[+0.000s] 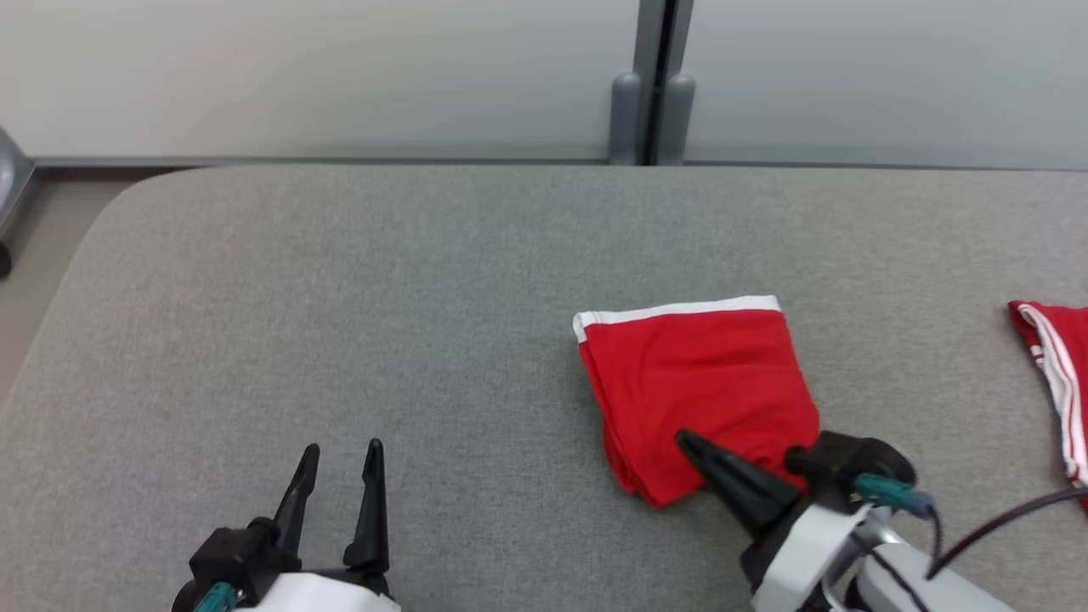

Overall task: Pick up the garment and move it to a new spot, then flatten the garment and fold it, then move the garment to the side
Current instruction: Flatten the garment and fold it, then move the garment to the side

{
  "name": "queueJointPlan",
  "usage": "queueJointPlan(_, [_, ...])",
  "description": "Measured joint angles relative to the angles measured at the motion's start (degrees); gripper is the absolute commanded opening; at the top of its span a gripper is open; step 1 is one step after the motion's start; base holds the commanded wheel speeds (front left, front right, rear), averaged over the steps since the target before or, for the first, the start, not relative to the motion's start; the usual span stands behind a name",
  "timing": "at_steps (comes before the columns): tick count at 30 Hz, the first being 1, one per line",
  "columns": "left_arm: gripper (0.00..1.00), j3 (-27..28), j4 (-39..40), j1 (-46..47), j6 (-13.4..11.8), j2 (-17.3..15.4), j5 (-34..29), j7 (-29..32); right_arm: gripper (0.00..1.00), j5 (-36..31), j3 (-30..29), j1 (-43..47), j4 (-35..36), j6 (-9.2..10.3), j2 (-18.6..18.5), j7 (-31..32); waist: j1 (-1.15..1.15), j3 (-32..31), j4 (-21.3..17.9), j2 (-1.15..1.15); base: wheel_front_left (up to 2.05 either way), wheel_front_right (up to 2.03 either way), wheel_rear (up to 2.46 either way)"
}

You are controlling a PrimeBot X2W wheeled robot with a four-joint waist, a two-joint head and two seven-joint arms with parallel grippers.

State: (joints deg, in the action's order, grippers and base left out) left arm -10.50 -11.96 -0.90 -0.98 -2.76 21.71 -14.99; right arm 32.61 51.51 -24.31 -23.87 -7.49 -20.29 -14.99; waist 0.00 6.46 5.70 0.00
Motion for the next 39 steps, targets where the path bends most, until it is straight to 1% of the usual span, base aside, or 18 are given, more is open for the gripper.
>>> queueJointPlan(3, [1.00,1.3,0.0,-1.3,0.7,0.0,-1.1,0.0,0.00,-0.7,-7.2,3.3,3.4,0.00,-0.3,0.0,0.00,-1.9,-1.1,0.00,0.00,0.00,0.00])
queueJointPlan(4, [1.00,1.9,0.0,-2.1,1.0,0.0,-1.6,0.0,0.12,-1.0,-10.5,5.1,4.5,0.00,-0.6,0.0,0.00,-2.7,-1.4,0.00,0.00,0.00,0.00])
queueJointPlan(5, [1.00,2.4,-0.1,-2.8,1.3,0.0,-2.1,0.0,0.40,-1.6,-13.8,7.1,5.5,0.00,-0.8,0.0,0.00,-3.5,-1.7,0.00,0.00,0.00,0.00])
queueJointPlan(6, [1.00,3.1,0.0,-3.5,1.5,0.0,-2.7,0.0,0.91,-2.3,-17.6,9.2,6.4,0.00,-1.0,0.0,0.00,-4.3,-2.0,0.00,0.00,0.00,0.00])
queueJointPlan(7, [1.00,4.0,0.1,-4.2,1.6,0.0,-3.2,0.0,1.00,-2.9,-21.3,11.2,7.3,0.00,-1.1,0.0,0.00,-5.0,-2.2,0.00,0.00,0.00,0.00])
queueJointPlan(9, [1.00,5.6,0.5,-5.5,2.0,0.0,-4.0,0.0,1.00,-5.2,-27.7,14.9,8.9,0.00,-1.0,0.0,0.00,-6.1,-2.9,0.00,0.00,0.00,0.00])
queueJointPlan(11, [1.00,6.8,0.6,-6.4,3.0,0.0,-5.4,0.0,1.00,-7.1,-33.6,18.3,9.9,0.00,-0.8,0.0,0.00,-6.8,-3.5,0.00,0.00,0.00,0.00])
queueJointPlan(13, [1.00,7.9,0.7,-7.3,3.8,0.0,-6.3,0.0,1.00,-7.7,-40.5,21.1,11.2,0.00,1.1,0.0,0.00,-7.2,-4.0,0.00,0.00,0.00,0.00])
queueJointPlan(15, [1.00,8.5,0.3,-8.1,4.7,-0.1,-6.4,0.0,1.00,-9.9,-44.2,24.1,11.1,0.00,1.5,0.0,0.00,-7.5,-4.1,0.00,0.00,0.00,0.00])
queueJointPlan(16, [1.00,8.7,-0.2,-8.5,5.0,-0.1,-6.5,0.0,1.00,-9.9,-46.8,25.4,10.7,0.00,2.6,0.0,0.00,-7.5,-4.0,0.00,0.00,0.00,0.00])
queueJointPlan(20, [1.00,9.2,-0.4,-8.7,6.0,0.0,-6.9,0.0,1.00,-12.6,-51.0,28.5,10.0,0.00,4.3,0.0,0.00,-7.4,-3.6,0.00,0.00,0.00,0.00])
queueJointPlan(27, [1.00,9.1,-0.3,-9.2,6.0,0.0,-5.9,0.0,1.00,-14.5,-50.8,28.9,10.5,0.00,6.1,0.0,0.00,-6.8,-3.2,0.00,0.00,0.00,0.00])
queueJointPlan(30, [1.00,8.5,-0.1,-9.1,6.0,0.0,-5.6,0.0,1.00,-14.4,-50.3,28.3,10.5,0.00,6.1,0.0,0.00,-6.8,-2.6,0.00,0.00,0.00,0.00])
queueJointPlan(32, [1.00,8.3,0.3,-9.0,5.7,0.0,-5.2,0.0,1.00,-12.9,-48.9,28.1,10.4,0.00,6.1,0.0,0.00,-6.8,-2.1,0.00,0.00,0.00,0.00])
queueJointPlan(33, [1.00,8.1,0.7,-8.8,5.4,0.0,-4.9,0.0,1.00,-8.8,-44.6,26.7,10.8,0.07,5.6,0.0,0.00,-6.6,-1.8,0.00,0.00,0.00,0.00])
queueJointPlan(35, [1.00,8.0,1.2,-8.5,5.3,0.0,-4.7,0.0,1.00,-3.3,-40.0,24.0,10.8,0.05,4.1,0.4,0.00,-6.0,-1.6,0.00,0.00,0.00,0.00])
queueJointPlan(38, [1.00,6.7,1.2,-6.8,5.1,-0.1,-4.4,0.0,1.00,6.3,-34.1,17.2,11.4,0.04,0.9,6.5,0.00,-4.3,-1.3,0.00,0.00,0.00,0.00])
queueJointPlan(39, [1.00,5.8,0.9,-5.9,5.1,-0.1,-4.4,0.0,1.00,8.4,-32.4,14.8,11.3,0.04,-0.3,9.0,0.00,-3.6,-1.1,0.00,0.00,0.00,0.00])
